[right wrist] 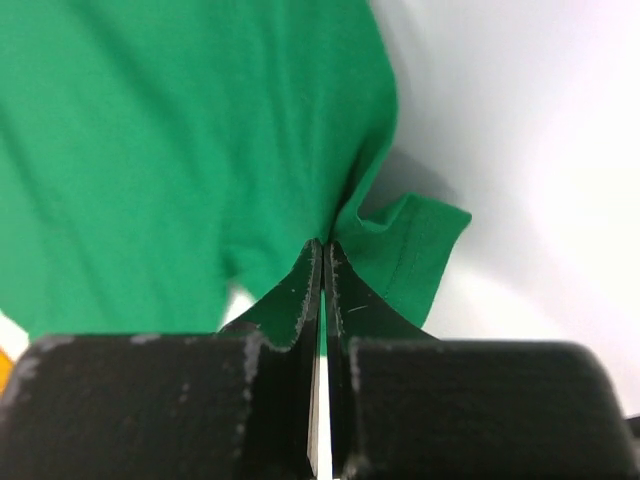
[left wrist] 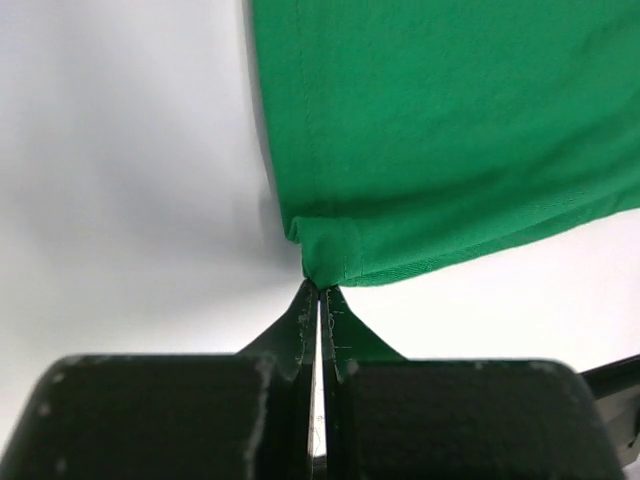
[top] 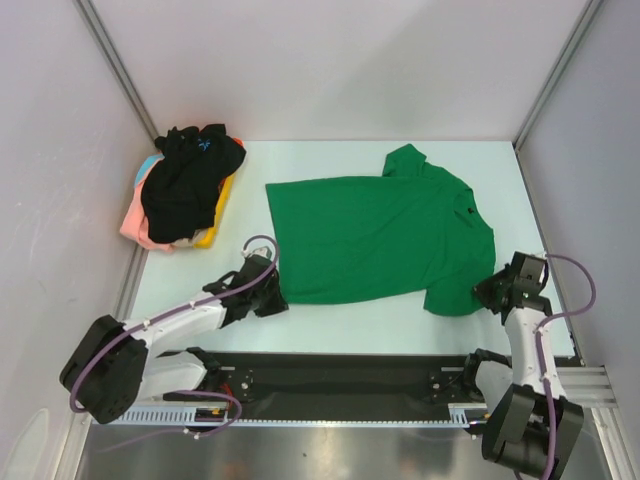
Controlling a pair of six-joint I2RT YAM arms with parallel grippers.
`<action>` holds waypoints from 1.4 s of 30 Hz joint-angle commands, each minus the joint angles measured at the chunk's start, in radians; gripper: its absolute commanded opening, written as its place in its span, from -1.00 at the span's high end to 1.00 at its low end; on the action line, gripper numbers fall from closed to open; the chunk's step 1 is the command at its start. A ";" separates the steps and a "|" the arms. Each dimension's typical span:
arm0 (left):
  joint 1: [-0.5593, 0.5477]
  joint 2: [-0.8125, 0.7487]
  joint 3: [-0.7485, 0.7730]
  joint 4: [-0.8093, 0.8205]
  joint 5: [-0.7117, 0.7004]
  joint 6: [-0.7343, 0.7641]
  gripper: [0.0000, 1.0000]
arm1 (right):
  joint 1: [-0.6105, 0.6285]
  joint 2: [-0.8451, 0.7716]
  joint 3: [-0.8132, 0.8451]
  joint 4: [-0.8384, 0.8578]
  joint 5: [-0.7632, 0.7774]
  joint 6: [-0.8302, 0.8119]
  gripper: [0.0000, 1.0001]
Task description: Fold and stack the t-shirts
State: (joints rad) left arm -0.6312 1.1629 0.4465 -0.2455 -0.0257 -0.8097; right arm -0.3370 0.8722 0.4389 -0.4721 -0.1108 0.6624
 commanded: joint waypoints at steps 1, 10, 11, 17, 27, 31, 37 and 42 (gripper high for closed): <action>0.030 -0.032 0.081 -0.058 0.004 0.052 0.99 | 0.048 -0.038 0.124 -0.054 -0.003 0.028 1.00; 0.125 0.107 0.265 -0.058 0.082 0.098 0.99 | 0.164 0.198 0.355 0.070 0.048 0.069 1.00; 0.136 0.122 0.283 -0.060 0.086 0.109 0.99 | 0.168 0.224 0.377 0.078 0.046 0.072 1.00; 0.209 0.240 0.438 -0.106 0.084 0.141 0.99 | 0.205 0.446 0.571 0.131 0.066 0.065 1.00; 0.314 0.424 0.610 -0.163 0.092 0.182 0.99 | 0.230 0.762 0.859 0.121 0.094 0.060 1.00; 0.349 0.501 0.675 -0.185 0.106 0.179 0.99 | 0.242 0.910 1.027 0.106 0.094 0.071 1.00; 0.396 0.684 0.851 -0.256 0.164 0.204 0.03 | 0.257 1.248 1.400 -0.084 0.059 -0.007 -0.27; 0.387 0.546 0.773 -0.241 0.089 0.213 -0.74 | 0.221 1.144 1.245 -0.052 0.097 -0.023 -0.71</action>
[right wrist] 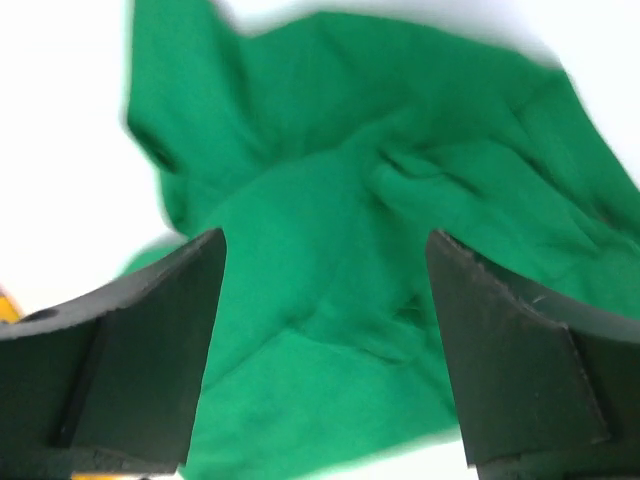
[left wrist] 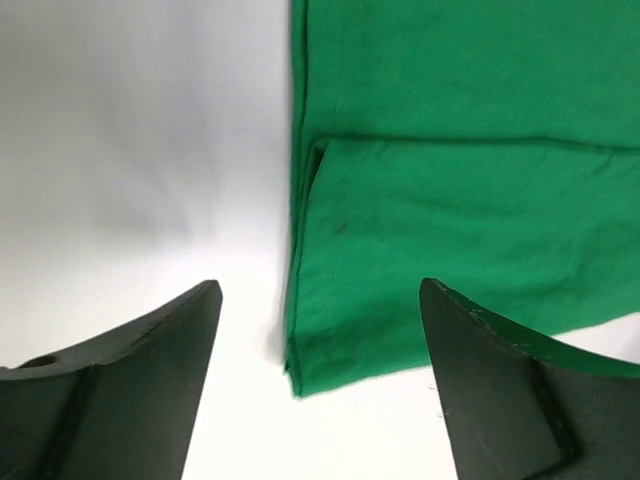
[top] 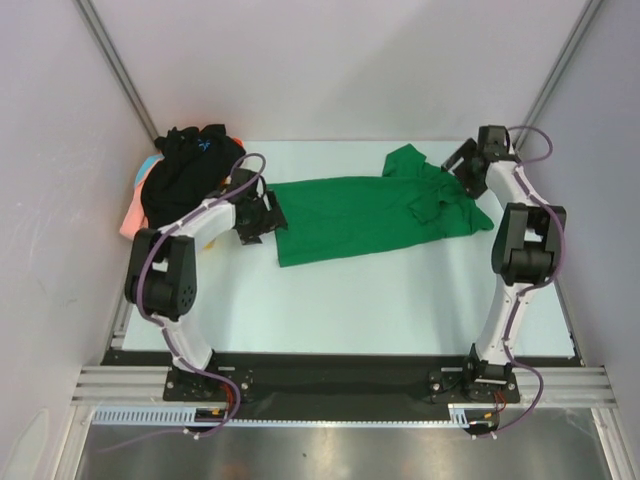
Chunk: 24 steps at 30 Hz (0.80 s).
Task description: Fold and stack the t-shirts
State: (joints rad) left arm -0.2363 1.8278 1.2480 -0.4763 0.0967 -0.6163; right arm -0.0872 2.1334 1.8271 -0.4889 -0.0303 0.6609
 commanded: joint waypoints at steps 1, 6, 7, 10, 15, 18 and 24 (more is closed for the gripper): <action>-0.011 -0.172 -0.051 -0.010 -0.049 0.023 -0.76 | -0.057 -0.174 -0.226 0.066 0.003 -0.015 -0.71; -0.049 -0.317 -0.261 0.067 -0.037 -0.008 -0.75 | -0.149 -0.401 -0.608 0.191 -0.043 -0.004 -0.62; -0.061 -0.343 -0.289 0.086 -0.031 -0.026 -0.76 | -0.181 -0.412 -0.642 0.228 -0.058 -0.007 -0.61; -0.103 -0.340 -0.373 0.178 -0.008 -0.068 -0.79 | -0.213 -0.394 -0.681 0.251 -0.092 -0.024 -0.56; -0.121 -0.262 -0.401 0.275 0.021 -0.092 -0.78 | -0.235 -0.296 -0.623 0.265 -0.112 -0.032 -0.45; -0.121 -0.217 -0.392 0.295 0.024 -0.099 -0.76 | -0.235 -0.250 -0.583 0.259 -0.109 -0.032 -0.37; -0.127 -0.138 -0.368 0.303 0.034 -0.114 -0.49 | -0.232 -0.194 -0.563 0.269 -0.094 -0.030 0.01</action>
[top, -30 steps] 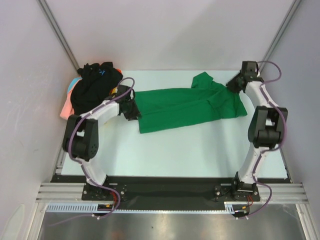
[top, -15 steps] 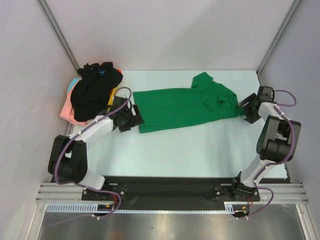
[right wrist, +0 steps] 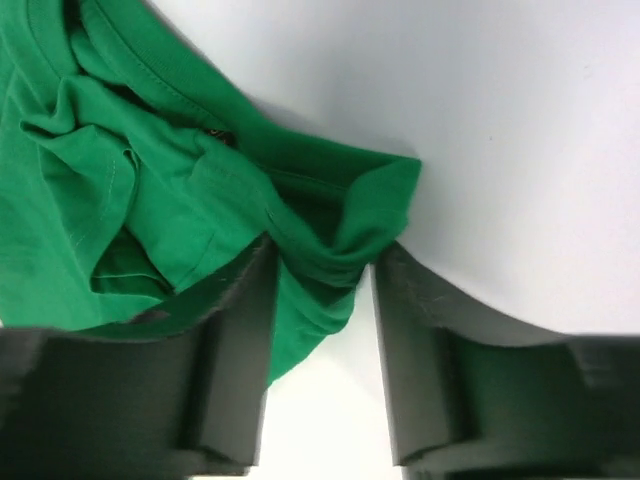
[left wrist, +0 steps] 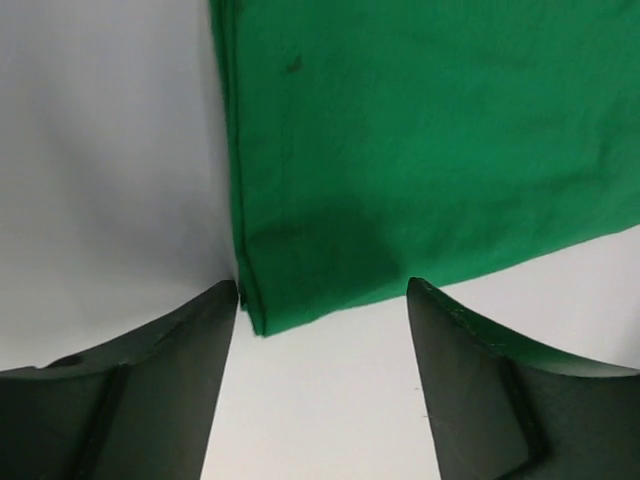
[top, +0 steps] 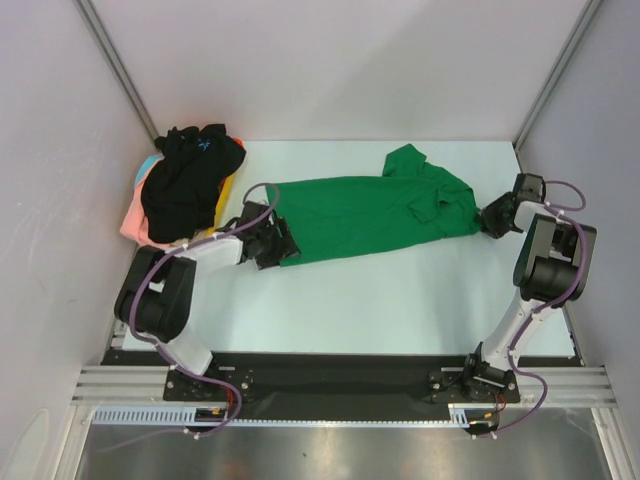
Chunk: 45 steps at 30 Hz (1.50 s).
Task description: Fold and stack the t-shirts
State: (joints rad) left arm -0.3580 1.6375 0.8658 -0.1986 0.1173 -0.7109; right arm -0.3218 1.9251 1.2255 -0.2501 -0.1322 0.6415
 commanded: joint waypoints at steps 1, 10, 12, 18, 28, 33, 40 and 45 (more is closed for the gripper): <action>-0.009 0.059 0.013 0.042 0.015 -0.021 -0.41 | 0.003 0.018 0.040 0.031 0.012 -0.014 0.13; 0.022 0.105 0.224 -0.091 -0.024 0.028 0.99 | 0.076 0.008 0.138 -0.049 0.000 -0.017 1.00; 0.057 0.078 0.283 -0.134 -0.013 0.039 0.99 | 0.093 0.008 0.204 -0.107 -0.018 -0.016 1.00; 0.192 -0.039 0.473 -0.315 -0.024 0.091 0.99 | 0.070 -0.107 0.293 -0.202 -0.009 -0.040 1.00; 0.221 -0.320 0.017 -0.247 -0.005 0.068 0.99 | -0.037 -0.471 -0.298 -0.080 -0.014 -0.069 1.00; 0.221 -0.480 -0.206 -0.193 0.004 0.005 0.99 | -0.075 -0.629 -0.530 -0.048 0.037 -0.022 1.00; 0.221 -0.591 -0.361 -0.186 -0.004 -0.047 0.96 | -0.198 -0.730 -0.675 -0.031 -0.010 0.035 0.97; 0.221 -0.660 -0.398 -0.217 0.031 -0.056 0.23 | -0.226 -0.770 -0.704 -0.043 -0.020 0.040 -0.44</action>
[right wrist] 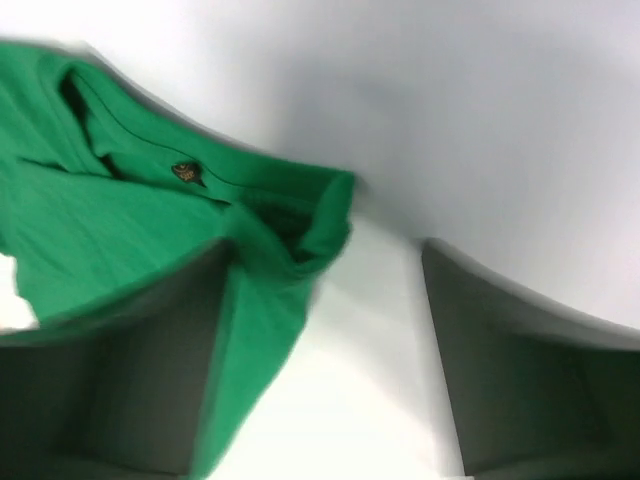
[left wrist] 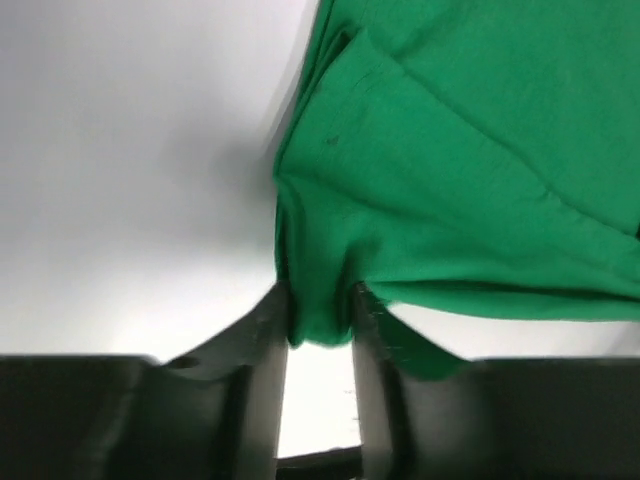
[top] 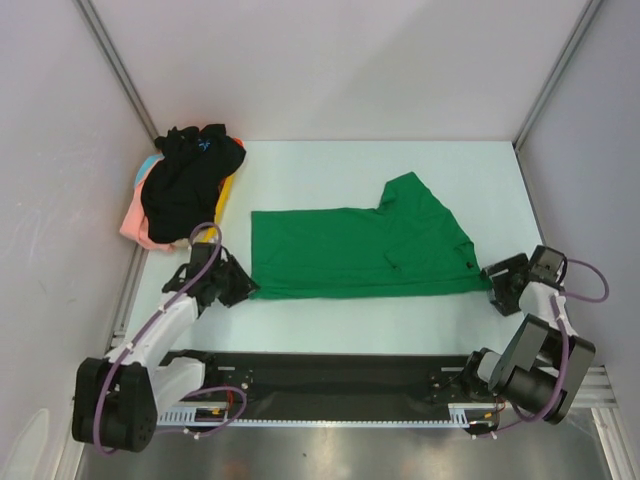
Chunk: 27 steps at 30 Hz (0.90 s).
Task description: Fold and stack the t-shirts
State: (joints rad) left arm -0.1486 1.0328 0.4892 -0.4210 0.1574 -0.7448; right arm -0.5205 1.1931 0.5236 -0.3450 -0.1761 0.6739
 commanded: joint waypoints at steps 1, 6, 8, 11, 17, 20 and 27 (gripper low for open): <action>0.012 -0.071 -0.024 -0.004 0.002 -0.019 -0.01 | -0.030 -0.064 -0.002 0.047 0.029 0.010 -0.78; -0.008 -0.197 0.040 -0.079 0.095 0.076 -0.85 | -0.041 -0.228 -0.036 0.148 -0.101 0.053 -0.83; -0.042 -0.204 0.153 -0.154 0.061 0.108 -0.91 | -0.006 -0.295 -0.039 0.248 -0.132 0.072 -0.83; -0.049 -0.201 0.307 -0.254 -0.018 0.250 -0.95 | 0.173 -0.206 0.097 0.236 -0.030 0.035 -0.89; -0.048 -0.156 0.353 -0.220 -0.190 0.407 -0.98 | 0.490 0.222 0.568 0.201 0.035 -0.189 -0.91; -0.049 -0.129 0.348 -0.222 -0.165 0.410 -0.96 | 0.517 0.474 0.800 0.158 0.017 -0.279 -0.91; -0.045 -0.132 0.341 -0.208 -0.128 0.423 -0.95 | 0.553 1.009 1.315 -0.032 0.020 -0.369 -0.68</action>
State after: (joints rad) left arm -0.1951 0.9154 0.8303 -0.6464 0.0113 -0.3614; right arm 0.0322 2.0415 1.6566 -0.2222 -0.1688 0.3820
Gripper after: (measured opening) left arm 0.976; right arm 0.859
